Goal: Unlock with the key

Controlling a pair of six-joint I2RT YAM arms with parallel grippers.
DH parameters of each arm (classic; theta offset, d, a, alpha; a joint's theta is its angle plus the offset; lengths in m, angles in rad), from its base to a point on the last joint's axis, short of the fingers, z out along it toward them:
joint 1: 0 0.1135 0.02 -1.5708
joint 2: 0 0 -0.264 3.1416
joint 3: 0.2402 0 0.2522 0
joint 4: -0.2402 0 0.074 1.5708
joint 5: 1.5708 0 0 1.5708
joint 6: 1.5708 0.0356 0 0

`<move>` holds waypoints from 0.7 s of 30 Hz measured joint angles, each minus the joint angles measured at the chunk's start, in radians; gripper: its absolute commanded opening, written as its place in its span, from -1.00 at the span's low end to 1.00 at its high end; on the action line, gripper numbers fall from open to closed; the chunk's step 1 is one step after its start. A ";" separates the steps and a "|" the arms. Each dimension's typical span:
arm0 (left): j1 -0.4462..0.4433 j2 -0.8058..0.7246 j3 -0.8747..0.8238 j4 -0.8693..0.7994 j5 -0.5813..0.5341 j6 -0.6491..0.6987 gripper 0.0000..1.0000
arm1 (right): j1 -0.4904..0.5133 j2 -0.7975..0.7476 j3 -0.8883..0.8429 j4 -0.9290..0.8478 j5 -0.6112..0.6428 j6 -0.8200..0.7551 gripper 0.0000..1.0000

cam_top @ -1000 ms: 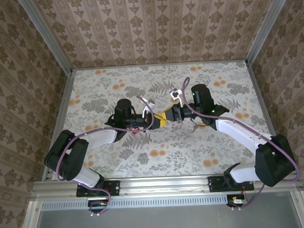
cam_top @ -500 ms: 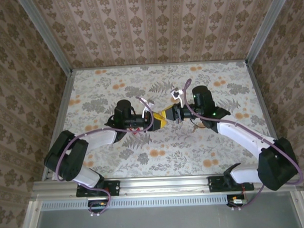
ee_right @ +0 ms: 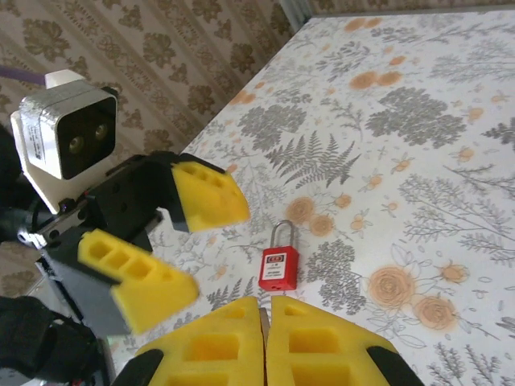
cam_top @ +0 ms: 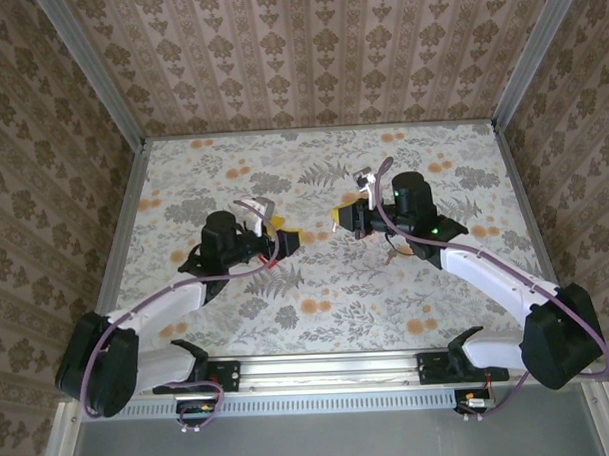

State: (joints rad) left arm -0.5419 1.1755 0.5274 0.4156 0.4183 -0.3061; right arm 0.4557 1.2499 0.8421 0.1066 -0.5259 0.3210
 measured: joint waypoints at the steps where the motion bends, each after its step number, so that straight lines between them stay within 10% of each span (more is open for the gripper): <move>1: 0.001 -0.004 0.003 -0.029 -0.080 0.003 0.51 | 0.000 -0.005 -0.005 0.002 0.007 0.002 -0.84; 9: 0.054 0.167 0.021 -0.188 -0.410 -0.034 0.49 | 0.021 -0.060 -0.124 0.105 0.163 0.067 -0.87; 21: 0.051 0.309 0.076 -0.196 -0.415 -0.080 0.16 | 0.113 -0.120 -0.254 0.275 0.449 0.106 -0.85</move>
State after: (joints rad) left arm -0.4904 1.4845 0.6033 0.2199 0.0036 -0.3862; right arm 0.5686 1.1301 0.5884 0.3813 -0.0772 0.4271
